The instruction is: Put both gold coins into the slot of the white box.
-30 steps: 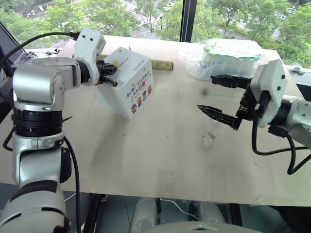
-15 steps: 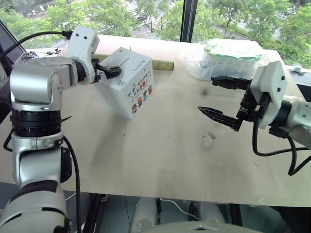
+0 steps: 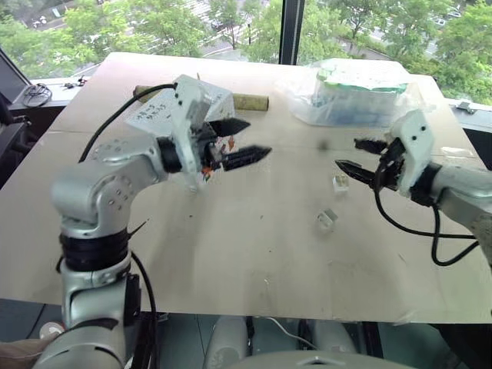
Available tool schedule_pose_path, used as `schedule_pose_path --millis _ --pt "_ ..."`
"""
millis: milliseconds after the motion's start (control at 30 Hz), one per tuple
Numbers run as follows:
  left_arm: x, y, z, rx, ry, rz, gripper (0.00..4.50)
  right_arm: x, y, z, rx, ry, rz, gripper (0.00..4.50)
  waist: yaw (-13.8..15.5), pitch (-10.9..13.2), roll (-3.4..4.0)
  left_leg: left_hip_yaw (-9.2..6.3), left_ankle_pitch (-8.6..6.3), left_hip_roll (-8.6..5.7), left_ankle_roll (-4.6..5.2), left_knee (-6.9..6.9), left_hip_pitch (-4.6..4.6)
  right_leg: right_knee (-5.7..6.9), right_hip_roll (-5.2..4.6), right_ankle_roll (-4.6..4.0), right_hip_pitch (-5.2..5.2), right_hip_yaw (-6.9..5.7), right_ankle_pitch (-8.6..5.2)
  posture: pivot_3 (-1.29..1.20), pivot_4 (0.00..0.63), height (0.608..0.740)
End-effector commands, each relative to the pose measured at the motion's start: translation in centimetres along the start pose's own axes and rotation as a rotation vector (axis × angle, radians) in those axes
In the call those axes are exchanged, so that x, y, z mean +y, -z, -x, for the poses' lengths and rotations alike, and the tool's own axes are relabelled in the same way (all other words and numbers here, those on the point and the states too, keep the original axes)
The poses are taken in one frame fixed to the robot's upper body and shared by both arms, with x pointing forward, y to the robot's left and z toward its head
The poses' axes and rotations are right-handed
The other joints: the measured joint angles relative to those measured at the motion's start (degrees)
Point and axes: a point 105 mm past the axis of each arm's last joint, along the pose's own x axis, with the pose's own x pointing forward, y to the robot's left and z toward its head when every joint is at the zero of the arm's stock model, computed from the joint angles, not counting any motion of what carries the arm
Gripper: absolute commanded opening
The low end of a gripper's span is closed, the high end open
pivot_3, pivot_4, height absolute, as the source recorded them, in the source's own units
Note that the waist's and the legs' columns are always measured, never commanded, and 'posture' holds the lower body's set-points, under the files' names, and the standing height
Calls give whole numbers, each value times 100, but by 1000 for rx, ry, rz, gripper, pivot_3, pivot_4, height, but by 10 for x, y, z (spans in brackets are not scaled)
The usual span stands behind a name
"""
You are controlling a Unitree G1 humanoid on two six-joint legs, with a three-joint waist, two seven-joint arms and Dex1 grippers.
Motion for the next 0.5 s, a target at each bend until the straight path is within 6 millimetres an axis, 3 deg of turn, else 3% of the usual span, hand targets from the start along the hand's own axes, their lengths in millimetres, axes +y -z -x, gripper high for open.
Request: schedule_pose_path --millis 33,500 --pt "-20 11 2 66 104 -82 4500 -25 24 -18 99 130 13 2167 -19 0 -1 1 0 -2 0 2 2 -4 0 0 2 1 0 0 150 740" --pt "-22 29 8 112 92 -123 4500 -29 41 -27 140 216 -94 2167 88 3 5 -3 0 -6 0 1 -4 -6 -1 1 0 1 0 0 150 740"
